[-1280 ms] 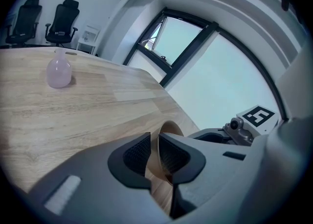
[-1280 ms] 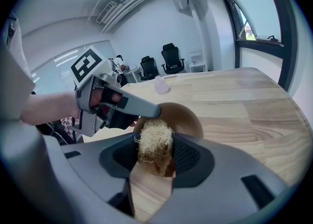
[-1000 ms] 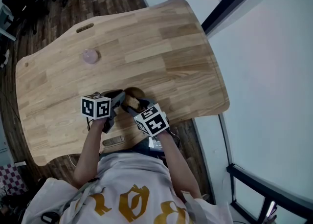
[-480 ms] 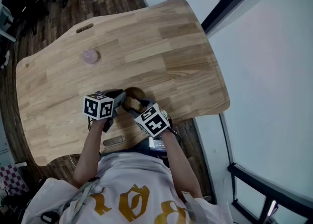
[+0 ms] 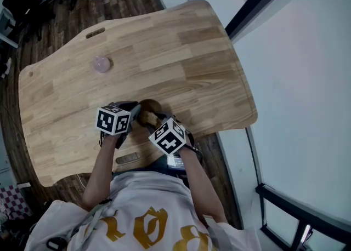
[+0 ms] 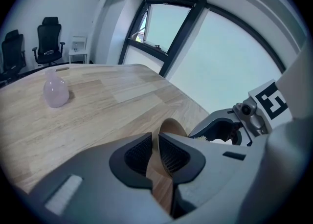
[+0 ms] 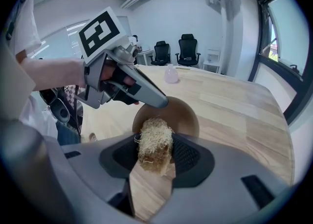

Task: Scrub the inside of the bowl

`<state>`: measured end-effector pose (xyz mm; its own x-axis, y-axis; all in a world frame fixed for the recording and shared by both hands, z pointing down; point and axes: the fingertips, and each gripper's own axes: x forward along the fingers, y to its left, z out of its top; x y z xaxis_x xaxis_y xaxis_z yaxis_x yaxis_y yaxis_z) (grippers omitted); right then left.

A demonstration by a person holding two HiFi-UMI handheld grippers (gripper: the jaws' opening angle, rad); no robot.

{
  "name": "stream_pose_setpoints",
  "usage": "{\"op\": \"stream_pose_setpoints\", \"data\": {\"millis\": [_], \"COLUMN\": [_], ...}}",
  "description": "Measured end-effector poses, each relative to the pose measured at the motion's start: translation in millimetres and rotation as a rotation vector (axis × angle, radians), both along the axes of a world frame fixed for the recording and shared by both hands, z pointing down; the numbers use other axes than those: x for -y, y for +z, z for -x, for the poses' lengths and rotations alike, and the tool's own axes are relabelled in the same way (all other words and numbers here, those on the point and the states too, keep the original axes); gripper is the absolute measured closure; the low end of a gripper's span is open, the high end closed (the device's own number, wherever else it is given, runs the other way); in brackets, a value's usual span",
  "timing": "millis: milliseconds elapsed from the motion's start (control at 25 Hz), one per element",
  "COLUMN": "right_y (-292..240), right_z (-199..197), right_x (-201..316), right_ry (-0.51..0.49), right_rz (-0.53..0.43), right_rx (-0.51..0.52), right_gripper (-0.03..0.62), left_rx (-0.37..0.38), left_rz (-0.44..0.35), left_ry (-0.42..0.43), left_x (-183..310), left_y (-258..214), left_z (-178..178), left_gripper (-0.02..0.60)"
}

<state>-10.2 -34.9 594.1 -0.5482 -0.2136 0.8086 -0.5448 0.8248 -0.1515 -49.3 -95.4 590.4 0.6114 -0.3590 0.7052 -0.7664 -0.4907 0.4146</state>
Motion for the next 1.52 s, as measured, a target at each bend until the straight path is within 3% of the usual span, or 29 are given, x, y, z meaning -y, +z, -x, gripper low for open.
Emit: {"op": "stream_pose_setpoints", "data": {"millis": [640,1520], "right_y": [1,-12], "right_z": [-13,-25], "right_x": [8,27], "right_ry": [0.024,0.127], "right_rz": [-0.074,-0.175], "right_rx": [-0.102,-0.125], "right_gripper": [0.411,0.411], "left_rx": [0.014,-0.025], "left_rz": [0.003,-0.003], "left_ry": [0.015,0.023], "left_x": [-5,-8], "left_y": [-2,-11], "left_z": [-6,-14], "left_gripper": [0.538,0.538]}}
